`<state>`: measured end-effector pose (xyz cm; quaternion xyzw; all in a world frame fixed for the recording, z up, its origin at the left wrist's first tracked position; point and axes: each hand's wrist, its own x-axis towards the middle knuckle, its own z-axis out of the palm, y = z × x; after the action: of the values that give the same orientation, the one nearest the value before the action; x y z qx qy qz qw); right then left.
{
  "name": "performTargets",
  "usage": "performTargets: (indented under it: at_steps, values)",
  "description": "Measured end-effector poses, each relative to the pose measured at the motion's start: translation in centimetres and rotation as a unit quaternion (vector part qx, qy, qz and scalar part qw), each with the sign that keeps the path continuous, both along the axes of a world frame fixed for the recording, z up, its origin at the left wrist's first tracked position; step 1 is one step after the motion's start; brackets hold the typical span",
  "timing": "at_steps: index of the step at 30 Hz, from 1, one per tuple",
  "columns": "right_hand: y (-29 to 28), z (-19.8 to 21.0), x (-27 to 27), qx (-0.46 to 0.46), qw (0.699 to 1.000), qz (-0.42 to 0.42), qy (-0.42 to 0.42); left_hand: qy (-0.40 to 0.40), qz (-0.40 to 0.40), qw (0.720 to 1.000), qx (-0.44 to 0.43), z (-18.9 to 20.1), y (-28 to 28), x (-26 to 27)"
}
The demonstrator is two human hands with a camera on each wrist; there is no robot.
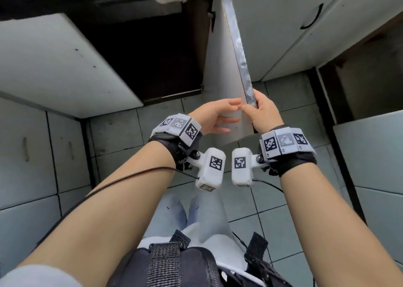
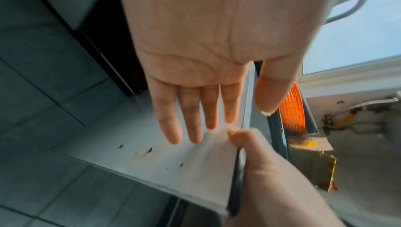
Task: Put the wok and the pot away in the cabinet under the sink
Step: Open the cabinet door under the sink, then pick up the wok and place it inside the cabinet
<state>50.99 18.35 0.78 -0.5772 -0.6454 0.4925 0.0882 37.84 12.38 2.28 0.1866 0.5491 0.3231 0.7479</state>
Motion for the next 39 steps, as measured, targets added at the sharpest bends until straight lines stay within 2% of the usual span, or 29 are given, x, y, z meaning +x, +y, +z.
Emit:
performTargets:
  at_steps: [5,9,11,13,15,18,20,23,25,26,28,30,35,39]
  values:
    - [2.1,0.7,2.8,0.078,0.975,-0.022,-0.205,0.006,0.048,0.999,0.015,1.6,2.6,1.7]
    - [3.3,1.8,3.0,0.049,0.966,-0.009,-0.254,0.035,0.062,0.997,0.022,2.7,2.4,0.2]
    - [3.4,2.8,1.5,0.059,0.969,-0.026,-0.238,0.042,0.103,0.993,0.031,3.2,1.7,-1.6]
    - [3.2,4.5,-1.5,0.13,0.97,-0.016,-0.207,0.049,0.166,0.984,0.038,3.9,0.8,-4.3]
    - [3.0,6.5,-5.6,0.189,0.967,0.039,-0.169,0.059,0.218,0.973,0.045,4.7,-0.7,-7.9]
    - [2.2,9.1,-13.0,0.226,0.956,0.155,-0.108,0.067,0.283,0.954,0.07,6.0,-3.8,-14.8]
    - [1.4,10.5,-18.5,0.237,0.946,0.214,-0.049,0.069,0.364,0.925,0.084,6.9,-6.2,-19.9]
    - [-0.2,12.1,-26.9,0.221,0.936,0.273,0.02,0.068,0.503,0.856,0.097,8.2,-8.9,-27.0]
    - [-1.3,13.2,-32.1,0.22,0.935,0.274,0.056,0.06,0.558,0.821,0.101,8.9,-9.9,-31.2]
    - [-1.7,13.8,-34.6,0.234,0.936,0.252,0.077,0.053,0.569,0.814,0.102,9.2,-10.3,-33.2]
    - [-2.0,14.9,-38.4,0.284,0.937,0.179,0.097,0.037,0.561,0.821,0.102,9.7,-10.5,-36.1]
    - [-1.3,15.7,-41.4,0.328,0.933,0.141,0.053,0.018,0.529,0.843,0.099,9.9,-10.1,-38.3]
    - [3.8,15.1,-45.1,0.318,0.917,0.141,-0.192,-0.05,0.422,0.9,0.095,8.8,-6.3,-40.3]
    - [4.9,13.4,-44.7,0.352,0.878,0.183,-0.269,-0.112,0.384,0.914,0.071,8.1,-2.6,-40.3]
